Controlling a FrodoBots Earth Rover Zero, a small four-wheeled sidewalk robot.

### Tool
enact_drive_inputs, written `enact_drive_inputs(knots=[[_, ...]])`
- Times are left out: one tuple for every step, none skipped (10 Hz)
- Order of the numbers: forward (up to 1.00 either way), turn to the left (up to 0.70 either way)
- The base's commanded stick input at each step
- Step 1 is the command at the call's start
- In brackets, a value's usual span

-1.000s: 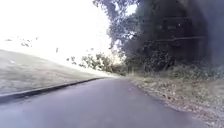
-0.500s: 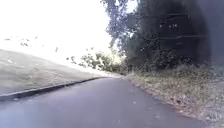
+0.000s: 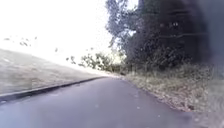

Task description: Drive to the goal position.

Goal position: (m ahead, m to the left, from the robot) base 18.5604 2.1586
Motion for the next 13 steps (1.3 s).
enact_drive_inputs(knots=[[0.70,0.00],[0.70,0.00],[0.70,0.00],[0.70,0.00],[0.70,0.00],[0.70,0.00],[0.70,0.00],[0.70,0.00],[0.70,0.00],[0.70,0.00],[0.70,0.00],[0.70,0.00],[0.70,0.00]])
